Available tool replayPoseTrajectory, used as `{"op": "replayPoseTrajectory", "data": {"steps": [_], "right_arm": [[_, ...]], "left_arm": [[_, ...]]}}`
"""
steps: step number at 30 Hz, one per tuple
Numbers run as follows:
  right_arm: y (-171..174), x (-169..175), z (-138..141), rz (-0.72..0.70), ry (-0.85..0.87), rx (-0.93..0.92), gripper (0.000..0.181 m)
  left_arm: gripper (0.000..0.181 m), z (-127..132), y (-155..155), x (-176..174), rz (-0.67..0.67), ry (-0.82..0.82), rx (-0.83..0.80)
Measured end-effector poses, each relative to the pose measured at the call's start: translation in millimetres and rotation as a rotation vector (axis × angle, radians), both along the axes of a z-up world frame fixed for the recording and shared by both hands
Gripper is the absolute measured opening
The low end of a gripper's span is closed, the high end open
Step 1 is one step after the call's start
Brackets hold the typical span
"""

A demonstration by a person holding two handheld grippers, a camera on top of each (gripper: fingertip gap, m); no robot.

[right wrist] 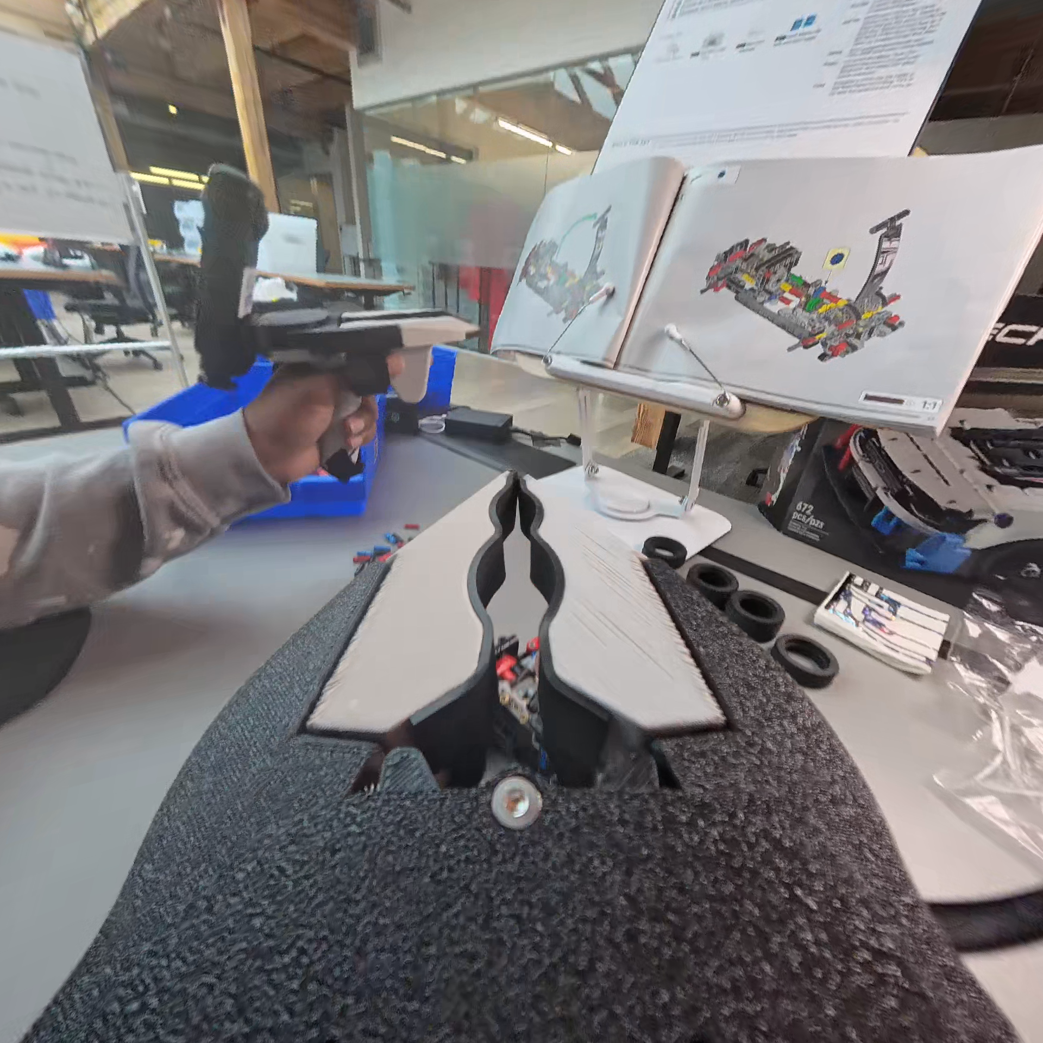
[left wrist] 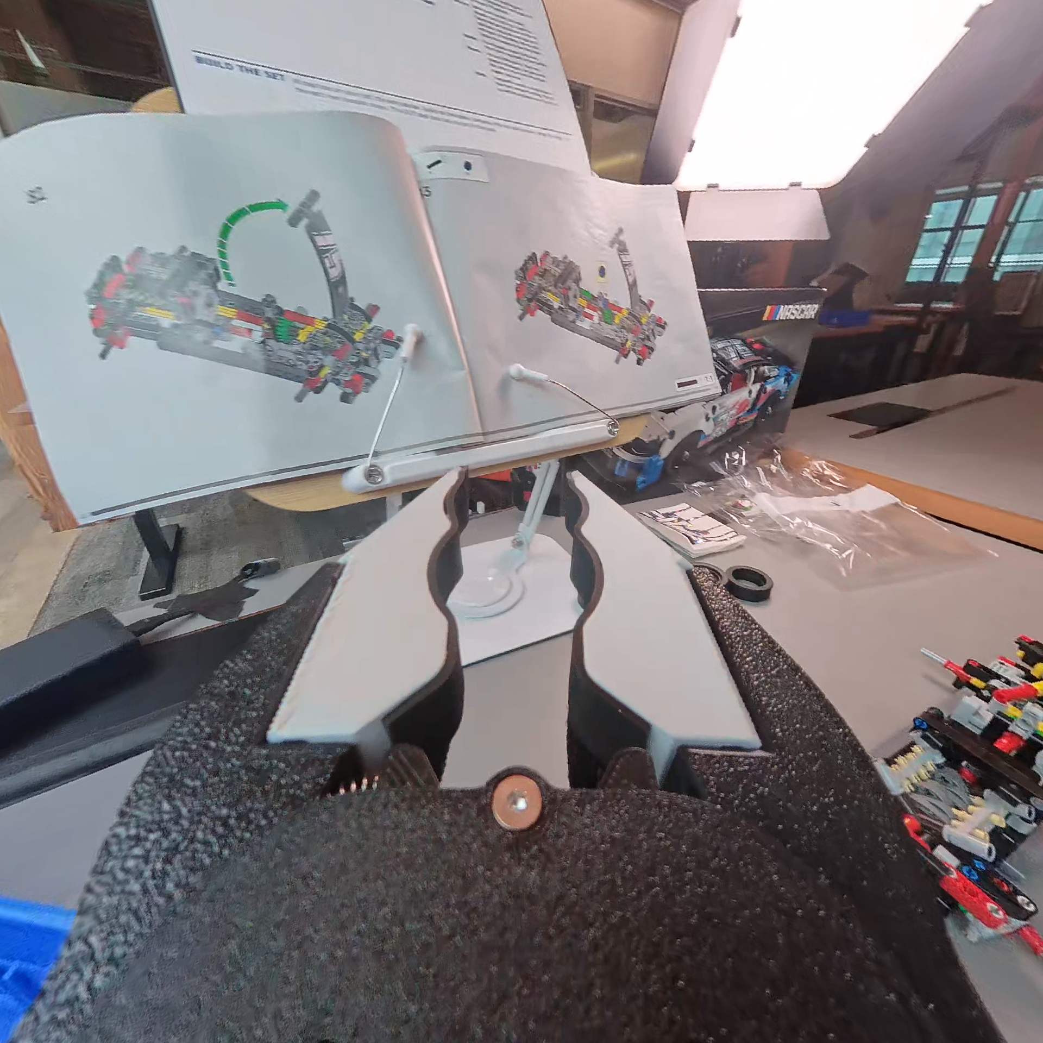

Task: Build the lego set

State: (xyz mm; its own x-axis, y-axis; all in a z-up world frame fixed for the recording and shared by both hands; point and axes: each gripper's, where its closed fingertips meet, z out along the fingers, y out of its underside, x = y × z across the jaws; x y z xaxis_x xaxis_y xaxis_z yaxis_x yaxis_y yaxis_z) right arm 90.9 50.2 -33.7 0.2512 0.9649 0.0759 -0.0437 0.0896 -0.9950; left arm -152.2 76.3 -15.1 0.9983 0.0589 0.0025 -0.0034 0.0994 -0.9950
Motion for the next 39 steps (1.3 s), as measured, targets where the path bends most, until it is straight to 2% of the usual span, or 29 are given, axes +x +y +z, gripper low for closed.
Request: {"op": "replayPoseTrajectory", "data": {"steps": [3,4,6,9,11,13,15,19,24,29,34,37,39], "right_arm": [[26,-37,21,-0.056,0.063,0.023,0.000],[33,-51,27,-0.057,0.080,0.019,0.007],[46,-82,34,-0.036,0.064,0.019,0.033],[70,-118,43,-0.064,0.064,0.075,0.043],[86,-131,45,-0.124,0.071,0.135,0.049],[96,-141,36,-0.135,0.048,0.145,0.051],[99,-144,22,-0.112,0.011,0.131,0.050],[104,-129,4,-0.104,0.018,0.113,0.038],[108,-130,-6,-0.058,0.037,0.009,0.032],[106,-125,4,-0.095,0.024,0.049,0.028],[100,-127,8,-0.077,0.020,0.018,0.026],[96,-127,4,-0.076,-0.018,0.040,0.026],[94,-126,5,-0.075,-0.028,0.051,0.026]], "left_arm": [[0.026,0,-5,-7,0.022,0.011,-0.001],[0.026,0,-6,-9,0.029,0.008,-0.001],[0.027,2,-8,-15,0.058,0.009,0.007],[0.028,3,-10,-19,0.083,0.033,0.008],[0.027,2,-12,-21,0.094,0.049,0.010],[0.022,1,-13,-25,0.102,0.064,0.016],[0.011,-1,-16,-30,0.113,0.053,0.034],[0.000,-11,-15,-32,0.115,0.029,0.052],[0.006,-29,-6,-25,0.084,-0.015,0.008],[0.019,-19,-1,-25,0.127,0.049,-0.022],[0.027,-8,32,-37,0.165,0.097,-0.154],[0.026,12,64,-50,0.184,0.093,-0.135],[0.027,16,91,-65,0.219,0.135,-0.180]]}}
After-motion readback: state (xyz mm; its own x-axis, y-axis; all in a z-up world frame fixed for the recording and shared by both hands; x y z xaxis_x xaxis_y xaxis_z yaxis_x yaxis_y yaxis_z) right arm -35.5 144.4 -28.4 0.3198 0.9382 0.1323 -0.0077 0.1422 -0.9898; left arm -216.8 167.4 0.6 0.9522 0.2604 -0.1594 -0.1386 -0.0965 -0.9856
